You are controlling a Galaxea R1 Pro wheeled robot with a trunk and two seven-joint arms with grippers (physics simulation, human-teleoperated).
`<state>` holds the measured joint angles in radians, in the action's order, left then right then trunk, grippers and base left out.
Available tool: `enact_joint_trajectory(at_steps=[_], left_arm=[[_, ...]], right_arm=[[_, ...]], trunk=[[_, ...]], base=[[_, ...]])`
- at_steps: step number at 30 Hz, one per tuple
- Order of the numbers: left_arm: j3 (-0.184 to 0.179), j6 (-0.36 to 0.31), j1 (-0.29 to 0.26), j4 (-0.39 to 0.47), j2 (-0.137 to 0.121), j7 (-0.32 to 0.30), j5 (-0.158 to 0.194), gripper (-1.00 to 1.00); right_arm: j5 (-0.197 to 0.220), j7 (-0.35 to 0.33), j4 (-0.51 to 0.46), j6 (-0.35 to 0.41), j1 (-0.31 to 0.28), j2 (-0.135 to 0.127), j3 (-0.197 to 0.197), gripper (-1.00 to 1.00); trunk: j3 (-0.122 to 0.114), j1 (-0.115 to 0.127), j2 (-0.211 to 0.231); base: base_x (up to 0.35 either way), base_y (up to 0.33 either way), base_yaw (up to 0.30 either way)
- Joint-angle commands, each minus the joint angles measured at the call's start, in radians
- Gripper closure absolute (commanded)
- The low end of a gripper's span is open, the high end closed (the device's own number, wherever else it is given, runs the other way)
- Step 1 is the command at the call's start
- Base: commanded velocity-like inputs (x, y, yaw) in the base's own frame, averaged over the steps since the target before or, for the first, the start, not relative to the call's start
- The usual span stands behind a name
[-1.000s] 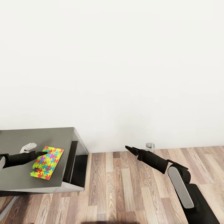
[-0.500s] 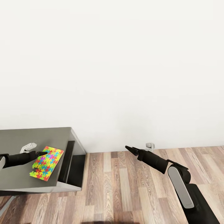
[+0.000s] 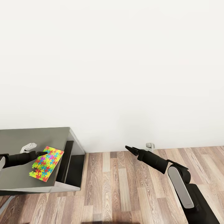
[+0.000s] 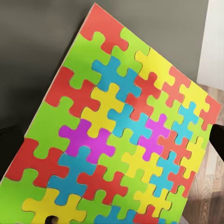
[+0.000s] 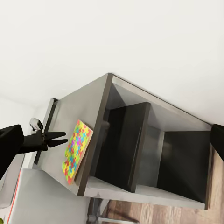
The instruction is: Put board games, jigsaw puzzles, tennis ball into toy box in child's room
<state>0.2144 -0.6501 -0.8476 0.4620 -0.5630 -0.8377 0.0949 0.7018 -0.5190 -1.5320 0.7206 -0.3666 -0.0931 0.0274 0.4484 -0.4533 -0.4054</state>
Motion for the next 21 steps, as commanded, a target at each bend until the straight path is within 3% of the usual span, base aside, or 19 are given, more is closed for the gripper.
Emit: enact_joint_trajectory(at_steps=[1,21], left_arm=[[0.002,-0.008,-0.001,0.0,0.0,-0.001,0.005,-1.0],[0.0,-0.008,-0.001,0.0,0.0,-0.071,0.001,-1.0]], right_arm=[[0.004,0.001,0.0,0.005,0.0,-0.001,0.0,-1.0],[0.004,0.001,0.0,0.006,-0.001,-0.001,0.0,-1.0]], trunk=[[0.001,-0.001,-0.002],[0.001,-0.001,-0.002]], base=[[0.0,-0.003,0.0],[0.0,0.0,0.0]])
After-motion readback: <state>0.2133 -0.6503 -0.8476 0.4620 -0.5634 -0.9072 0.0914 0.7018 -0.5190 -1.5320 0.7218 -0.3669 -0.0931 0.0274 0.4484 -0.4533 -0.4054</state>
